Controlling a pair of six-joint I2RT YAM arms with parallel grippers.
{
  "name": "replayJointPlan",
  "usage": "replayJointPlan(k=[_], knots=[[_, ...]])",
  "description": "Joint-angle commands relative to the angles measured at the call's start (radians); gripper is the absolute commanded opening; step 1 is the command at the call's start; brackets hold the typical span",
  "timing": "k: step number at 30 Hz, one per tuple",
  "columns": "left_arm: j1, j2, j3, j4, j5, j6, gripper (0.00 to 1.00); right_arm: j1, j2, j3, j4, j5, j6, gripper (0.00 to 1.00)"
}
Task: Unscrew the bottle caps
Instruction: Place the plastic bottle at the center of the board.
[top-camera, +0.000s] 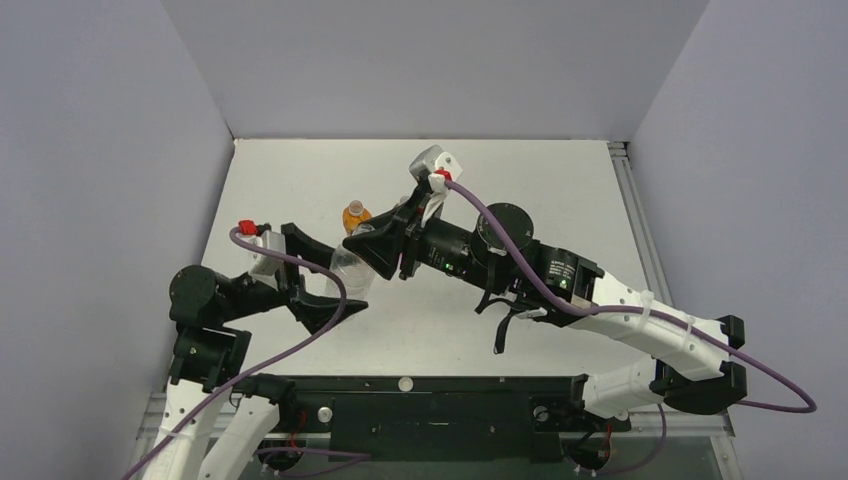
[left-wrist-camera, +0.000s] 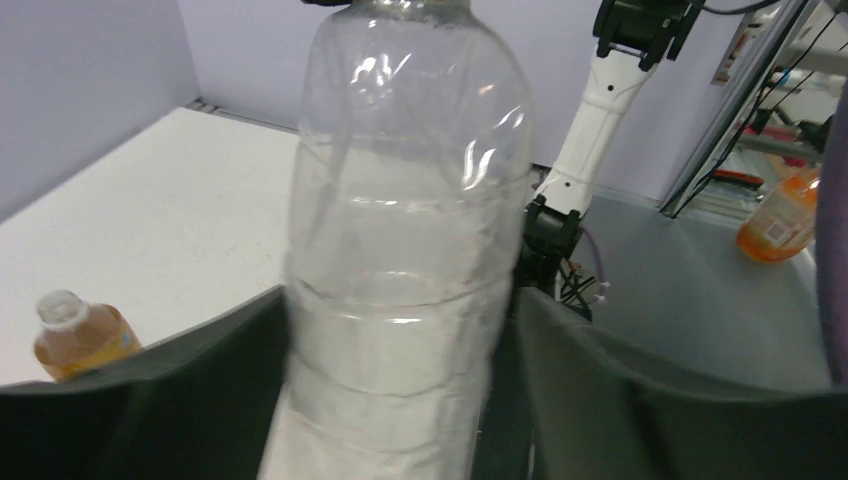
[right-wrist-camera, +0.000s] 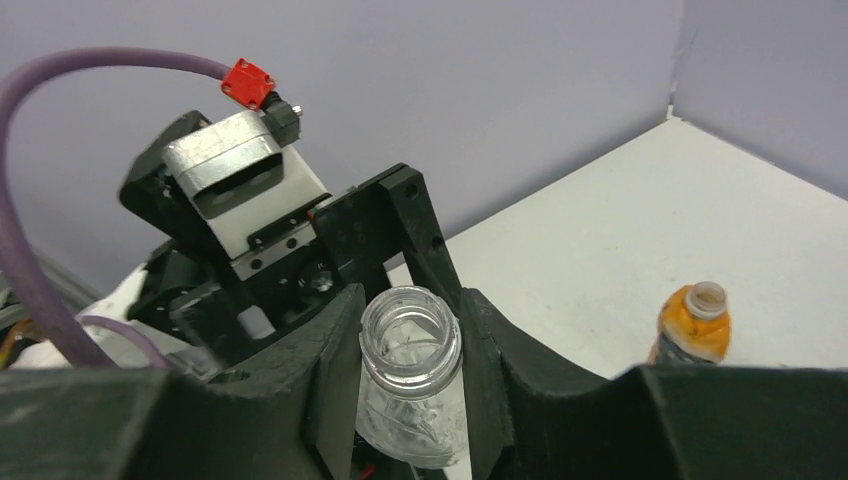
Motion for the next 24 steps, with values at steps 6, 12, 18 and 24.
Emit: replayJointPlan(k=[6, 12, 18, 24], knots=[[0.002, 0.112, 0.183, -0.339, -0.108, 0.123, 0.97, -0.115, -0.034, -0.066, -0.069, 0.099, -0.047, 0.0], [0.002, 0.202, 0.29, -0.645, -0.324, 0.286, 0.97, -0.26, -0.034, -0.139, -0.126, 0.161, -0.113, 0.0], [0.004, 0.332, 0.435, -0.912, -0.496, 0.397, 0.97, -0.395, 0.031, -0.193, -0.102, 0.263, -0.128, 0.0], [0.005, 0.44, 0.542, -1.053, -0.706, 0.512, 0.97, -0.507, 0.12, -0.221, -0.008, 0.33, -0.082, 0.0]])
